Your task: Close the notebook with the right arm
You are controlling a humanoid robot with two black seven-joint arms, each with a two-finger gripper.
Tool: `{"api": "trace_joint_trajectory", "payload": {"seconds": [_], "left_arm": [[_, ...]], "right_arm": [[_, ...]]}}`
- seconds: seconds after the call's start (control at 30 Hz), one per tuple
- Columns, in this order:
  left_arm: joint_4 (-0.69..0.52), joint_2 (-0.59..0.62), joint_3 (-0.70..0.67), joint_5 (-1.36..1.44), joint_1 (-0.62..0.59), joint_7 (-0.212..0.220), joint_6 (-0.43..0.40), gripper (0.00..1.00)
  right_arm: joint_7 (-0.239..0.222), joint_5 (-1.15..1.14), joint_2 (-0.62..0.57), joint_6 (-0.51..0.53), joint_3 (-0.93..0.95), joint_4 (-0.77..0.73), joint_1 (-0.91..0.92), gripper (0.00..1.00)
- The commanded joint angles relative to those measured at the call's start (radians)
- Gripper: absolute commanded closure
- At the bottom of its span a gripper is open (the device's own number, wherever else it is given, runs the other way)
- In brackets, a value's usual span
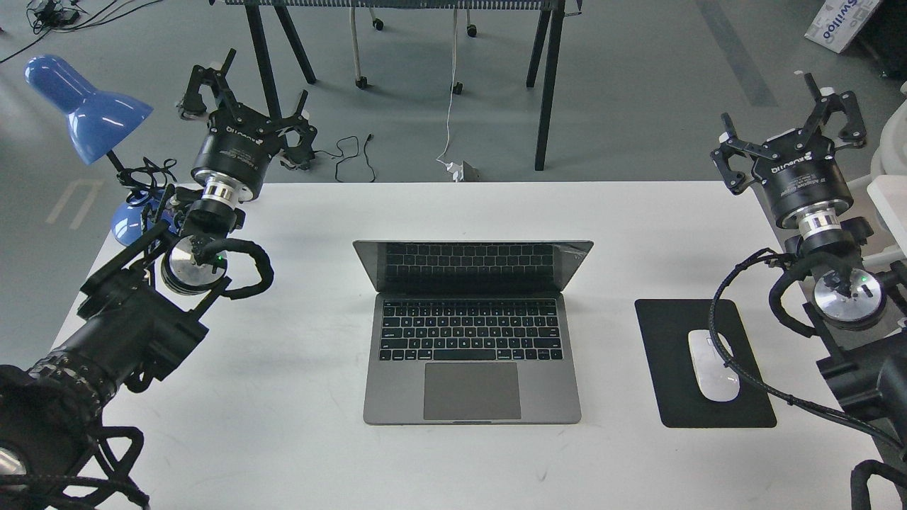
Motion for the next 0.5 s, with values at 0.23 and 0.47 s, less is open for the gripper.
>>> {"api": "trace_joint_trajectory", "payload": {"seconds": [0.23, 0.47], "left_arm": [[0.003, 0.002, 0.001, 0.000, 0.002, 0.000, 0.000, 0.00], [0.003, 0.004, 0.001, 0.007, 0.002, 0.005, 0.000, 0.00]], "right_arm": [[-0.001, -0.003, -0.001, 0.000, -0.022, -0.005, 0.006, 0.00], [-0.014, -0.012, 0.017, -0.099, -0.218, -0.092, 0.187, 0.00]]}}
